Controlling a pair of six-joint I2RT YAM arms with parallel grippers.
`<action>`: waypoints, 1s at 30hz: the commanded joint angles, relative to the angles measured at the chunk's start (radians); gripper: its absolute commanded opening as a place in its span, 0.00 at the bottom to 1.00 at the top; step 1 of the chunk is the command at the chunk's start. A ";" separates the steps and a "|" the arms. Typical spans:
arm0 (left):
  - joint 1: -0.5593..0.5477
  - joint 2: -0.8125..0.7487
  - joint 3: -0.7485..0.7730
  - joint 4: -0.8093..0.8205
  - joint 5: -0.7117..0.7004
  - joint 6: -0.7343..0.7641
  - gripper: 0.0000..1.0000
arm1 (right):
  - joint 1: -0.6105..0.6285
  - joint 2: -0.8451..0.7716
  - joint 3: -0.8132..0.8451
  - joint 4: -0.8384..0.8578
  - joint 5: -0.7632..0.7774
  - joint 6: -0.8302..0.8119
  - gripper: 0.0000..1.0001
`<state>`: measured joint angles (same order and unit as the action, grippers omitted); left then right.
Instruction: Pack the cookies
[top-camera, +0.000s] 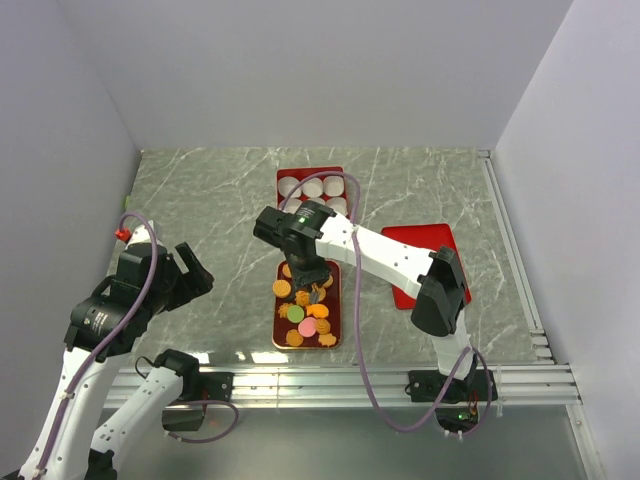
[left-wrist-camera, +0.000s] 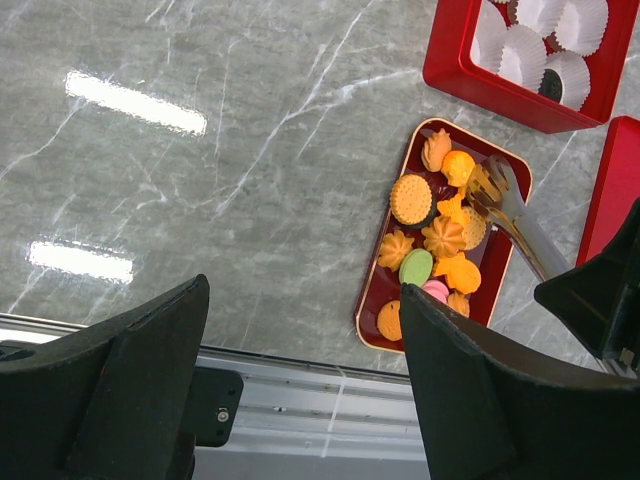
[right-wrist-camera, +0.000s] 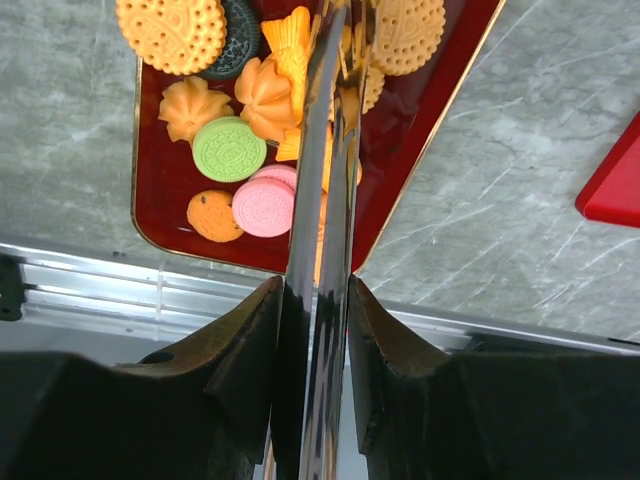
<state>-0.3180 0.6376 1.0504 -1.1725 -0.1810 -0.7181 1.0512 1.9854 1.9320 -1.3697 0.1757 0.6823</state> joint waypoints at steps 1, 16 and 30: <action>-0.003 -0.009 -0.004 0.011 0.002 0.017 0.83 | -0.002 -0.020 0.056 -0.069 0.033 0.006 0.38; -0.003 0.002 -0.006 0.020 0.012 0.023 0.83 | -0.025 -0.244 -0.130 -0.069 0.042 0.031 0.53; -0.003 -0.009 -0.004 0.008 0.006 0.019 0.82 | 0.104 -0.185 -0.114 -0.042 -0.012 0.083 0.61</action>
<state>-0.3180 0.6380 1.0489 -1.1721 -0.1802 -0.7151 1.1442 1.7893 1.8099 -1.3525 0.1623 0.7399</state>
